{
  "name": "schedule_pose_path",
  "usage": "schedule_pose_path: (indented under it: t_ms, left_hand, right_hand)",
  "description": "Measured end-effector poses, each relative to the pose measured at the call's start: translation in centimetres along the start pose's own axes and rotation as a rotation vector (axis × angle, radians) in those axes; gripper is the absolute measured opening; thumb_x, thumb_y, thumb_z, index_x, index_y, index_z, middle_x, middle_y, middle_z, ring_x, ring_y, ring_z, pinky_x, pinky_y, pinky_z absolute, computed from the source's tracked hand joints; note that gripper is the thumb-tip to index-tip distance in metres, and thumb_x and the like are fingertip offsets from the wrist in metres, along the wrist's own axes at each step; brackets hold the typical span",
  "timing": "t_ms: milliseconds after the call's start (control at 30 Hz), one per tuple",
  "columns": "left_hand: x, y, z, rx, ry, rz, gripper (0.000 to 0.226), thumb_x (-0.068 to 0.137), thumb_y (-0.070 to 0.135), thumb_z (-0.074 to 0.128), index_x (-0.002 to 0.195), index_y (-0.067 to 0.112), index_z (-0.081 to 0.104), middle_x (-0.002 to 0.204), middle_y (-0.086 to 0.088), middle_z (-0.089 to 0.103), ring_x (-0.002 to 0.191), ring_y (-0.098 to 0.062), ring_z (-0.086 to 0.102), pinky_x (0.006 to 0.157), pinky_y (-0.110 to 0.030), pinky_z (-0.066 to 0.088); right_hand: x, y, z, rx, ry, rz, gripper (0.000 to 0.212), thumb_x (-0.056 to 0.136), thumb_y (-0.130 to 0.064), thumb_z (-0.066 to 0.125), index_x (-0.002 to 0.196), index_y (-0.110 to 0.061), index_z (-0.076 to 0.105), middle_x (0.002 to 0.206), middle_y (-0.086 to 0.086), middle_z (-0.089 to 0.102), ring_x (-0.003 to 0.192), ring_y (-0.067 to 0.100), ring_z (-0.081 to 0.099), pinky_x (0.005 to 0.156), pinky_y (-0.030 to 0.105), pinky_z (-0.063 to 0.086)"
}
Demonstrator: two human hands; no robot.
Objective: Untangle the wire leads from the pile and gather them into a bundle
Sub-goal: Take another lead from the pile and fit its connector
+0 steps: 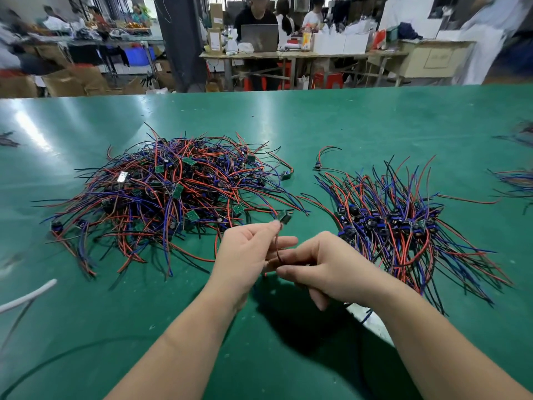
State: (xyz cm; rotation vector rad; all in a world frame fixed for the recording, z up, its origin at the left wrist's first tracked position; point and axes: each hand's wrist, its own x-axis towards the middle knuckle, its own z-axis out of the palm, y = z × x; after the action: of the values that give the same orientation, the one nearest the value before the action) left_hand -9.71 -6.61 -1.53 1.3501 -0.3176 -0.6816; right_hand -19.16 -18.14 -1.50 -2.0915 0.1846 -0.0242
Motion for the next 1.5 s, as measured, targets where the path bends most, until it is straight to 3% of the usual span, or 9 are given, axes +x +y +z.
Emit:
schedule_pose_path:
  t_ms: [167,367,467,567,733,900,1133,1300,1500]
  left_hand:
    - [0.4,-0.2,-0.4,0.025,0.197,0.026,0.022,0.089,0.015,0.056,0.07,0.007,0.066,0.073,-0.009,0.074,0.058,-0.017,0.066,0.059,-0.027,0.055]
    - [0.9,-0.6,-1.2,-0.039,0.202,0.007,0.016,0.086,0.016,0.068,0.076,0.003,0.068,0.068,-0.008,0.071,0.056,-0.012,0.067,0.05,-0.02,0.053]
    - [0.9,-0.1,-1.2,-0.182,0.044,-0.03,0.018,0.086,0.02,0.063,0.084,0.002,0.066,0.073,-0.009,0.073,0.055,-0.012,0.067,0.051,-0.021,0.054]
    - [0.3,0.3,-1.2,-0.19,-0.207,-0.063,0.029,0.077,0.029,0.061,0.089,0.004,0.07,0.081,-0.011,0.074,0.059,-0.013,0.068,0.057,-0.025,0.057]
    - [-0.9,0.1,-0.6,-0.098,-0.432,-0.125,0.027,0.079,0.027,0.06,0.085,0.005,0.075,0.091,-0.016,0.073,0.061,-0.013,0.069,0.059,-0.026,0.057]
    - [-1.3,0.8,-0.4,-0.017,-0.408,-0.16,0.024,0.074,0.029,0.064,0.077,0.01,0.078,0.082,-0.012,0.074,0.057,-0.01,0.068,0.055,-0.023,0.056]
    - [-1.9,0.8,-0.2,0.194,-0.514,-0.219,0.016,0.088,0.019,0.063,0.079,0.01,0.072,0.077,-0.011,0.074,0.059,-0.014,0.069,0.054,-0.021,0.054]
    - [-2.1,0.5,-0.2,0.204,-0.633,-0.229,0.012,0.075,0.022,0.065,0.075,0.016,0.075,0.085,-0.007,0.074,0.073,-0.016,0.069,0.064,-0.024,0.055]
    - [-1.2,1.1,-0.3,-0.206,-0.488,-0.141,0.019,0.072,0.023,0.062,0.079,0.014,0.079,0.061,0.002,0.043,0.051,-0.006,0.043,0.056,-0.018,0.041]
  right_hand:
    - [0.5,0.7,0.3,-0.188,0.163,0.109,0.015,0.092,-0.022,0.059,0.097,-0.021,0.072,0.032,-0.006,0.05,0.03,0.007,0.051,0.04,0.014,0.039]
    - [0.2,0.1,0.6,-0.318,0.11,-0.053,0.032,0.092,-0.038,0.055,0.084,-0.01,0.069,0.037,0.001,0.053,0.029,0.006,0.05,0.041,0.012,0.035]
    - [0.4,0.1,0.2,-0.177,0.286,-0.013,0.056,0.091,-0.053,0.049,0.062,-0.007,0.057,0.035,0.003,0.048,0.028,0.008,0.045,0.039,0.017,0.033]
    - [0.9,0.2,-0.6,0.274,0.427,0.068,0.046,0.088,-0.05,0.053,0.074,-0.009,0.068,0.055,0.005,0.06,0.036,0.012,0.043,0.041,0.019,0.033]
    - [0.8,0.2,-0.9,0.811,0.233,0.048,0.027,0.067,-0.025,0.071,0.085,-0.006,0.073,0.069,0.004,0.067,0.055,0.014,0.051,0.05,0.019,0.044]
    - [0.7,0.0,-1.6,0.856,0.272,0.101,0.012,0.063,-0.014,0.07,0.072,-0.005,0.07,0.063,0.005,0.066,0.048,0.007,0.049,0.047,0.015,0.037]
    - [0.2,0.5,-5.2,0.996,0.721,0.209,0.019,0.069,-0.014,0.074,0.082,-0.007,0.061,0.054,0.0,0.062,0.042,0.003,0.056,0.037,0.01,0.04]
    - [0.4,1.6,-5.9,1.143,0.96,0.104,0.009,0.095,-0.013,0.055,0.087,-0.01,0.059,0.079,0.005,0.057,0.048,0.007,0.061,0.047,0.014,0.047]
    - [0.5,1.2,-5.0,0.925,0.684,0.118,0.018,0.092,0.003,0.051,0.092,-0.014,0.057,0.08,0.005,0.056,0.051,0.009,0.057,0.05,0.017,0.046]
